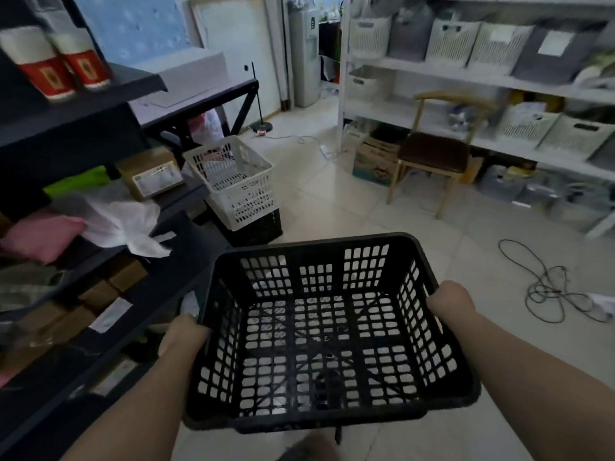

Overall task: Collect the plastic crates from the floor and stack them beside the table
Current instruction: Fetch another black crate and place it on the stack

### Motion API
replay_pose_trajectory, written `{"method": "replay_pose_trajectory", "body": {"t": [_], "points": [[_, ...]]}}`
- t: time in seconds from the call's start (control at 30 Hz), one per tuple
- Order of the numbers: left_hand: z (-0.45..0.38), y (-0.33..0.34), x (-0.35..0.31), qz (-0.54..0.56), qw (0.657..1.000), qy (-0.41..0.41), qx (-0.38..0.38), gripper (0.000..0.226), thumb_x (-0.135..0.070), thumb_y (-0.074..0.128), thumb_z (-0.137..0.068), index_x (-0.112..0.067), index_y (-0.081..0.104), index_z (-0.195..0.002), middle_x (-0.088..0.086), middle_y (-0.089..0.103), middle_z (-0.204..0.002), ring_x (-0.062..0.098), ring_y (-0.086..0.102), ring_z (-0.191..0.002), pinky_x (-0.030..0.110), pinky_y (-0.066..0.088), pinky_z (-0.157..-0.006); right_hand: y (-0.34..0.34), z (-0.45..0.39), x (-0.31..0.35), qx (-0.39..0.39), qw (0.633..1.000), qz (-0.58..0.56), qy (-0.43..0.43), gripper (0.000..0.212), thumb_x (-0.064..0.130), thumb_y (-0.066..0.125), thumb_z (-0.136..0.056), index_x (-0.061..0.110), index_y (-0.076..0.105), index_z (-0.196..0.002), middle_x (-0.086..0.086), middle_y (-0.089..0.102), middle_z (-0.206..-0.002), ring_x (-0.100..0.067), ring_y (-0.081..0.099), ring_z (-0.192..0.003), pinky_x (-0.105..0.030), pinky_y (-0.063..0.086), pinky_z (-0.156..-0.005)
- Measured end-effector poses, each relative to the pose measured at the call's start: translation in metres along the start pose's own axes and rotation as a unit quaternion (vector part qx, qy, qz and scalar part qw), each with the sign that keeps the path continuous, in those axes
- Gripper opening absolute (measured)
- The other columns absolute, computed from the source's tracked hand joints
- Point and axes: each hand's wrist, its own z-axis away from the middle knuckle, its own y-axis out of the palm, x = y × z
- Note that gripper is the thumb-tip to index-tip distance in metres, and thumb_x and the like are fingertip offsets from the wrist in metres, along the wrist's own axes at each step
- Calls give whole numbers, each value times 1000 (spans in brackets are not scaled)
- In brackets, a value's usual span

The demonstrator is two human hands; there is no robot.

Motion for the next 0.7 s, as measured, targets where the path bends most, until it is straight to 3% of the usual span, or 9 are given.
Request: {"method": "replay_pose_trajectory", "body": {"t": [0.07, 0.17, 0.23, 0.3, 0.4, 0.57, 0.7], "points": [[-29, 12, -33, -25, 1000, 9, 1, 45, -23, 58, -86, 5, 57, -122, 25, 61, -121, 38, 59, -110, 42, 48, -96, -10, -34, 5, 1, 999, 35, 2, 25, 8, 51, -88, -4, 62, -106, -22, 64, -113, -33, 62, -105, -31, 48, -78], [-75, 17, -98, -83, 996, 31, 6, 40, -27, 56, -87, 3, 64, -113, 19, 63, -123, 31, 59, -114, 38, 47, -102, -31, -95, 24, 8, 998, 66, 6, 30, 9, 49, -89, -3, 60, -113, -19, 62, -120, -32, 60, -111, -32, 50, -86], [-95, 14, -135, -100, 994, 27, 25, 40, -22, 56, -89, 6, 61, -118, 22, 60, -127, 33, 57, -117, 39, 45, -101, -47, -118, 39, 23, 996, 91, 3, 32, 11, 50, -89, -3, 58, -117, -18, 60, -124, -31, 59, -115, -31, 49, -90], [-120, 11, -178, -76, 996, 42, 13, 34, -12, 60, -86, 9, 62, -112, 26, 62, -120, 38, 60, -108, 40, 50, -93, -63, -150, 52, 22, 996, 91, 11, 33, 12, 50, -89, -3, 58, -118, -18, 60, -125, -30, 58, -116, -31, 48, -92], [-150, 5, -245, -89, 994, 63, 19, 16, -8, 62, -80, 6, 61, -89, 22, 63, -101, 32, 58, -86, 35, 49, -73, -86, -198, 72, 11, 996, 87, 12, 32, 14, 50, -90, -4, 58, -116, -20, 60, -123, -32, 58, -116, -32, 48, -91], [-196, 8, -337, -71, 992, 101, -1, 25, -17, 54, -87, 2, 63, -102, 16, 63, -99, 28, 56, -84, 31, 45, -70, -110, -288, 102, 4, 996, 86, -2, 32, 16, 52, -90, -4, 60, -114, -21, 62, -119, -33, 59, -112, -32, 48, -88], [-223, 17, -398, -40, 995, 87, -35, 19, -22, 49, -92, -7, 60, -97, 10, 59, -93, 25, 54, -81, 27, 45, -67, -129, -376, 136, 15, 994, 104, -24, 30, 11, 53, -88, -4, 60, -113, -21, 62, -118, -33, 60, -111, -33, 49, -87]]}}
